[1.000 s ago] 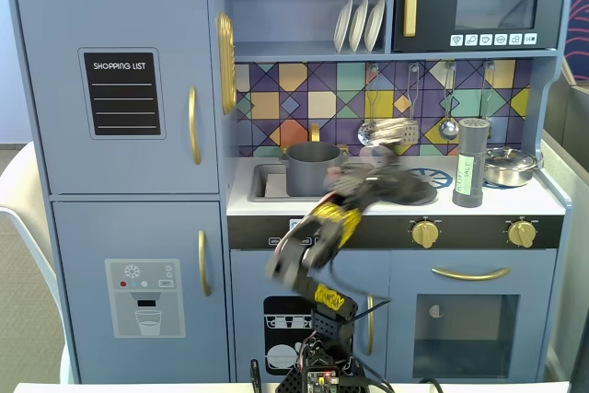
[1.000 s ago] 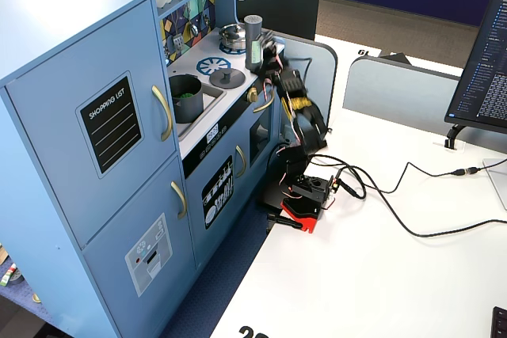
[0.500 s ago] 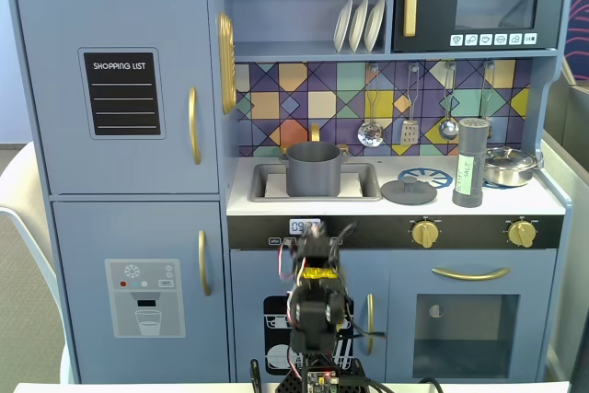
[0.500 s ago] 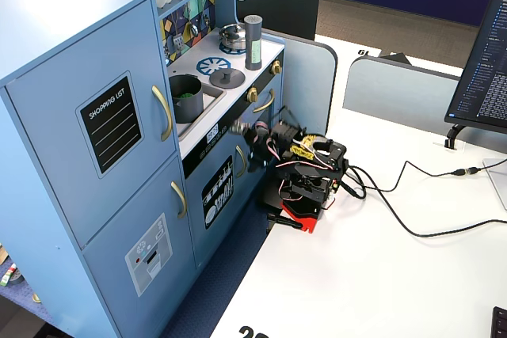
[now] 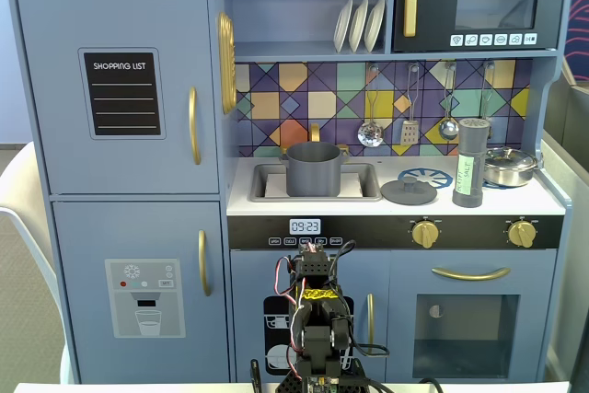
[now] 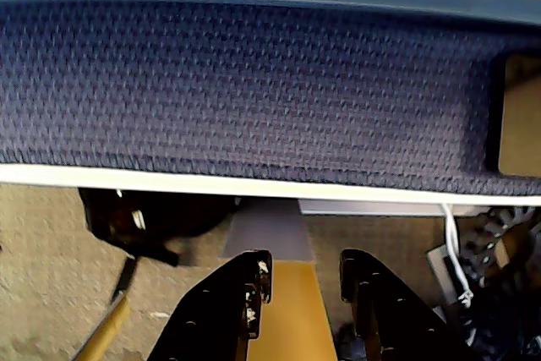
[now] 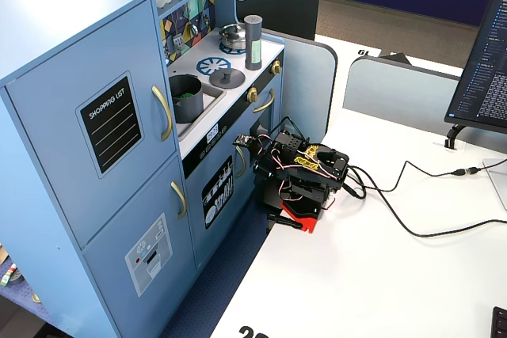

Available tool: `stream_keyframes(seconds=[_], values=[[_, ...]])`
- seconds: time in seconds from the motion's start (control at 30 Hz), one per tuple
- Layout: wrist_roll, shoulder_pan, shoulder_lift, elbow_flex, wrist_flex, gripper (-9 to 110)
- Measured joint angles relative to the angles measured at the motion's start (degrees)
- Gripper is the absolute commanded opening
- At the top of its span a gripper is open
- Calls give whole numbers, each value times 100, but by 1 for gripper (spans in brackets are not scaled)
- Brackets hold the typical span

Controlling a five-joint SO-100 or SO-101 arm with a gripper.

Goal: Put salt in the gray recipient

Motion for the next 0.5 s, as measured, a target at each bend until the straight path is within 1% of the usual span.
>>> stream_keyframes(seconds=[0.5], values=[[0, 0, 9, 0, 26, 5]])
